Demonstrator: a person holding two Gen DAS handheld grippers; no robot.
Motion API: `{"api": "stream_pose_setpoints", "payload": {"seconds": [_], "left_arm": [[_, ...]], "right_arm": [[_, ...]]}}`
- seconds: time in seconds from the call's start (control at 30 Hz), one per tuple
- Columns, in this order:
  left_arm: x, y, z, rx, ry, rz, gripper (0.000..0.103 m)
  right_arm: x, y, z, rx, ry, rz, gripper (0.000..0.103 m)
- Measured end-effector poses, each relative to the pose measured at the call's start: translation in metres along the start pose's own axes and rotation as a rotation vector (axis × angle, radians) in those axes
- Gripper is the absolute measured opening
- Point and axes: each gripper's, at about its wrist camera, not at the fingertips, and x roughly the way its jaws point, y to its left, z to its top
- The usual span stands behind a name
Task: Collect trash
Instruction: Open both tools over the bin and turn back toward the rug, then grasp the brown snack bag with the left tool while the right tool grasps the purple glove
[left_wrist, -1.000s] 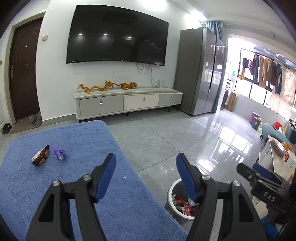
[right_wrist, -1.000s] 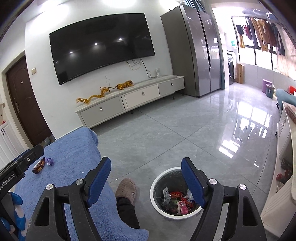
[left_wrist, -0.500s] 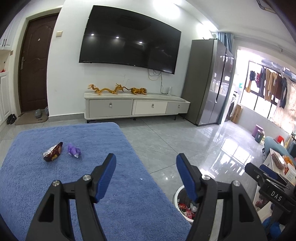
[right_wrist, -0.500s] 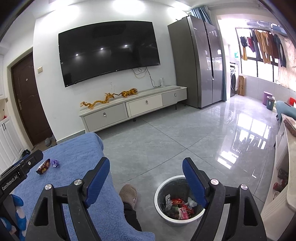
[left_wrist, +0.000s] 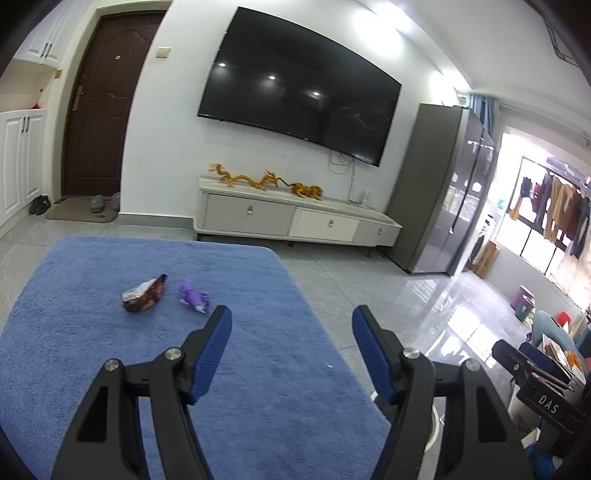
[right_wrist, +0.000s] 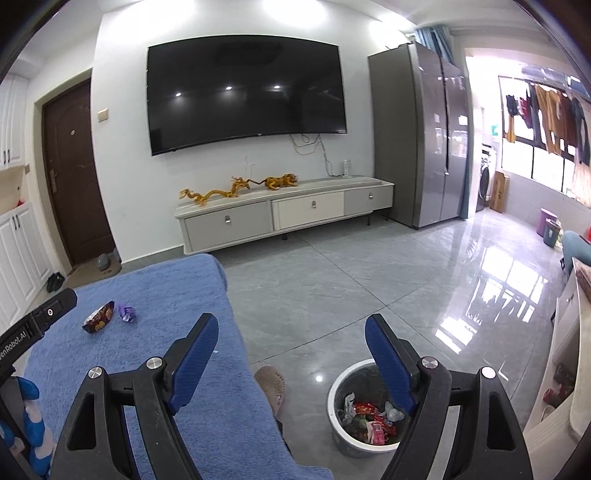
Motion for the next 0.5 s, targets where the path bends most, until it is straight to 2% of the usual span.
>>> {"api": "stream_pose_setpoints", "payload": {"seconds": [0.3, 0.5], "left_arm": [[-0.001, 0.045, -0.002, -0.053, 0.000, 0.050, 0.066], [0.011, 0.094, 0.003, -0.058, 0.016, 0.149, 0.066]], "right_arm": [[0.016, 0.043, -0.002, -0.087, 0.039, 0.066, 0.081], [0.039, 0.080, 0.004, -0.176, 0.078, 0.142, 0.081]]}}
